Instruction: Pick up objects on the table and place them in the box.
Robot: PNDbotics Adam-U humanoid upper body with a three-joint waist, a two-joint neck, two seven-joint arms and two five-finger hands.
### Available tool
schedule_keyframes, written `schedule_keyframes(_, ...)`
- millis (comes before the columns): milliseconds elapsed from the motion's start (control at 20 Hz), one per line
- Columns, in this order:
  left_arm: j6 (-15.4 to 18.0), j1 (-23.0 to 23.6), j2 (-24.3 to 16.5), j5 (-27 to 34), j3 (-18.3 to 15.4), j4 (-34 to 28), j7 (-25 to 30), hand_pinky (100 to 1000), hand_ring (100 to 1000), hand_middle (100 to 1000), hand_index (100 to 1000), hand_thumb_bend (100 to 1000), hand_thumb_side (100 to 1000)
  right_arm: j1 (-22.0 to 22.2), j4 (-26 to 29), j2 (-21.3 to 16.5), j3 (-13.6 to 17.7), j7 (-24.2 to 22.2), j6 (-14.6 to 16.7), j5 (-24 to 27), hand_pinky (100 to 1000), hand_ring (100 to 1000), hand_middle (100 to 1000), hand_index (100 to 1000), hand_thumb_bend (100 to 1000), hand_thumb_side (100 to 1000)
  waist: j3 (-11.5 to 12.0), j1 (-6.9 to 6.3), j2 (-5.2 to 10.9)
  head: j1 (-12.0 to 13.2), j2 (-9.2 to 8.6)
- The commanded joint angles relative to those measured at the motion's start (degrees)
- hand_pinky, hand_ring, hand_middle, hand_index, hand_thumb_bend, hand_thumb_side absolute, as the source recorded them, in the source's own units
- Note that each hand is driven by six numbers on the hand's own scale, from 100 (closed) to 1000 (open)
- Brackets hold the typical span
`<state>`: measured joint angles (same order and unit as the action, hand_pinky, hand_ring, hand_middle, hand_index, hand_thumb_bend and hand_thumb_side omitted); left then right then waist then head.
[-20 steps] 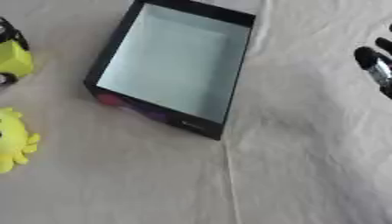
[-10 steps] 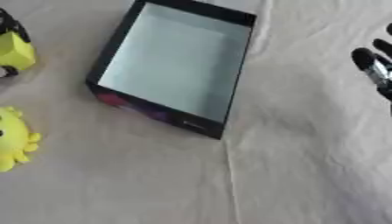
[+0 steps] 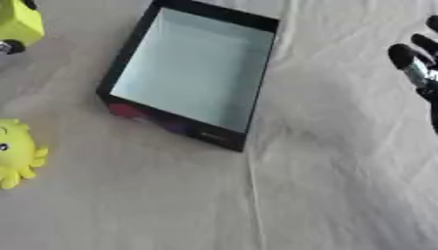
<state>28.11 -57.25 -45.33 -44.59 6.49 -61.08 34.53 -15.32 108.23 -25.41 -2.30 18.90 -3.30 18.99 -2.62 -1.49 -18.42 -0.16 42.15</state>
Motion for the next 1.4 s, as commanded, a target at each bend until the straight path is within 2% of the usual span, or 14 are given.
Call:
schedule_keyframes(50,0.77,-2.08,0.38,0.97,0.55,-1.66,1.26,631,538,412,632,351,100,-0.24,0.63,-1.25,0.65,0.11,0.19,0.63,945,913,944,847,682,267,0.15,-0.1,2.22,0.37,0.01)
schedule_keyframes(450,2.25,-6.51,10.12,-2.78,2.94,-3.06,2.64,640,553,424,633,375,100,-0.23,0.75,-1.33,2.38,3.88,0.98,2.39,945,915,946,851,681,277,-0.05,0.11,4.72,0.78,0.67)
schedule_keyframes(900,3.03,-7.76,20.14,-13.54,3.14,0.02,1.36,643,560,435,636,374,100,-0.84,1.7,-1.48,4.66,8.45,2.13,3.77,947,915,944,850,680,286,-0.48,0.56,5.32,1.33,1.03)
schedule_keyframes(950,2.99,-7.9,21.06,-14.65,3.06,0.2,0.98,643,560,435,637,375,100,-0.9,1.68,-1.37,4.83,8.62,2.18,3.81,947,914,945,850,646,329,-0.51,0.59,5.34,1.45,1.09)
schedule_keyframes(1000,3.02,-7.98,21.79,-15.63,3.07,0.4,0.68,643,560,436,636,372,100,-0.95,1.65,-1.25,4.99,8.78,2.24,3.87,947,914,944,850,680,287,-0.58,0.62,5.36,1.59,1.12)
schedule_keyframes(1400,2.88,-8.43,25.73,-18.48,2.73,1.77,-0.26,638,552,432,634,387,100,-0.79,1.25,-1.05,5.83,9.36,2.45,4.07,948,913,943,849,678,288,-0.83,0.57,5.72,1.95,1.71)
